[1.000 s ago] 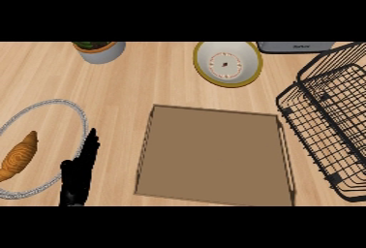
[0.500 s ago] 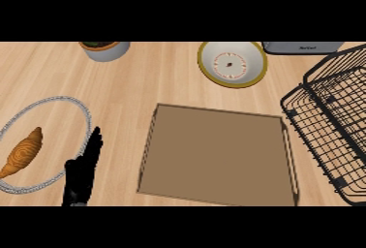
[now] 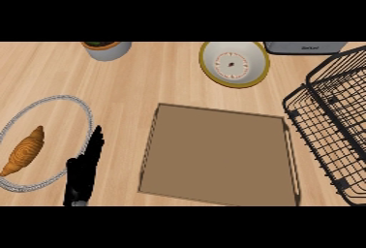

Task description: Pick the eggplant from the tray and place it in the tiered basket

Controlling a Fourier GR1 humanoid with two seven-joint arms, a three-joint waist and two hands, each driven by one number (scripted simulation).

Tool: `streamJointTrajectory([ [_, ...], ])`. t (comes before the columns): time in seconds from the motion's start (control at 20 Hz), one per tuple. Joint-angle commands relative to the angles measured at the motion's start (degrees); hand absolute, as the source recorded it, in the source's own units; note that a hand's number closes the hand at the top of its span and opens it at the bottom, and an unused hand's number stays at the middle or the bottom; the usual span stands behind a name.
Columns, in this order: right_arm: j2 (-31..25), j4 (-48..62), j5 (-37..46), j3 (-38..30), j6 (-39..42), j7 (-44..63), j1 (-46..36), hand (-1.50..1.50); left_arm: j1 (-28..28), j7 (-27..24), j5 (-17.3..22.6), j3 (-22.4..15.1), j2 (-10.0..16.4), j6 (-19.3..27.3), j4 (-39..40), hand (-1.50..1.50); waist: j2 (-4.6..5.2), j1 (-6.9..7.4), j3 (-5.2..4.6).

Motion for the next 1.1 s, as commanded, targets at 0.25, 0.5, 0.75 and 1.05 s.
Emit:
streamJointTrajectory([
  [0.25, -0.34, 17.72, 1.88, -3.55, -12.0, 0.69, -0.74, 1.5, -0.5, 1.02, 0.03, 1.64, 0.03, -1.58, 0.29, 0.0, 0.24, 0.34, -0.04],
  [0.5, 1.77, 22.85, -1.26, -6.12, -21.6, -2.62, -0.15, 1.5, -2.54, 5.66, -2.12, 0.65, -0.19, -0.52, -2.61, 0.0, 0.21, 0.37, 0.01],
  [0.75, 5.86, 23.91, -10.04, -12.29, -29.34, -2.84, -4.1, -1.5, 1.43, 0.21, -0.69, 1.61, -0.62, -1.88, -0.62, 0.0, 0.14, 0.59, 0.01],
  [1.05, 8.11, 22.87, -16.81, -14.08, -42.41, -10.87, -2.05, -1.5, 0.44, 0.28, -2.28, 1.89, -1.2, -0.63, 0.32, 0.0, 0.17, 0.16, -0.01],
])
